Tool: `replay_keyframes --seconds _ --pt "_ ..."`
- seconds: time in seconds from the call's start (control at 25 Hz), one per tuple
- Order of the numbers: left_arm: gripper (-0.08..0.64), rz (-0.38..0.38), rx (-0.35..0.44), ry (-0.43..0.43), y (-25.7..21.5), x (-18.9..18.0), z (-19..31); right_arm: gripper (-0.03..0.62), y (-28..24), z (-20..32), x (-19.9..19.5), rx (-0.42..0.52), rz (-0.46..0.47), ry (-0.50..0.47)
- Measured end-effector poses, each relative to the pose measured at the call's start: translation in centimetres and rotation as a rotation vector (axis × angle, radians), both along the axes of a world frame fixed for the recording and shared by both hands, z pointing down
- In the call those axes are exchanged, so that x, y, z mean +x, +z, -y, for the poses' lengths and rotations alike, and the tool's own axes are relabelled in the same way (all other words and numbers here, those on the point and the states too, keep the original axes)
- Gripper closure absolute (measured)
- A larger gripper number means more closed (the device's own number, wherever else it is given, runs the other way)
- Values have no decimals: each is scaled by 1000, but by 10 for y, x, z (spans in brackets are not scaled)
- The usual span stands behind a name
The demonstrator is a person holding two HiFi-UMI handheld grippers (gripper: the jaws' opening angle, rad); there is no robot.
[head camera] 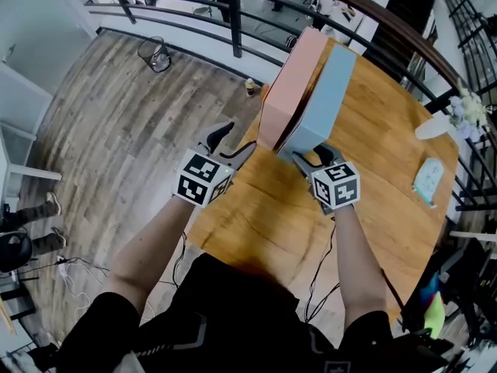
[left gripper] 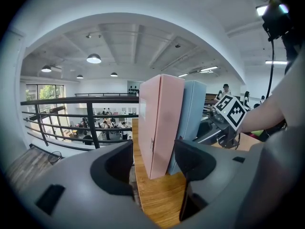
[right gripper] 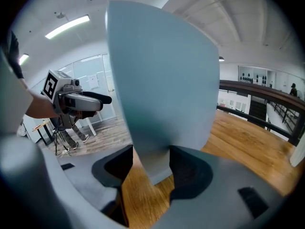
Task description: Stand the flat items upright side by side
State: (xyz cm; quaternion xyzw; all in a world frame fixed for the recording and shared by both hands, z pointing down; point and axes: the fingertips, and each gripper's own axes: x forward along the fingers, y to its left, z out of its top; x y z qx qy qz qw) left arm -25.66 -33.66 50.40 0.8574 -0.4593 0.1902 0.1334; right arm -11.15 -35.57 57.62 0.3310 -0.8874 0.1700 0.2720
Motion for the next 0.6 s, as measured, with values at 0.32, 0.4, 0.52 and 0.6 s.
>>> replay_keyframes --seconds 0.32,0.4,0.52,0.6 --pt "272 -21 -8 -33 0 -4 5 339 2 8 -6 -14 26 -23" --pt "272 -22 -8 -30 -1 -5 5 339 2 11 -8 -16 25 -28" --pt "272 -25 -8 -19 0 -4 5 339 4 14 -9 -21 24 -39" --pt "272 -27 -8 -17 1 -4 5 339 5 14 -9 -22 27 -43"
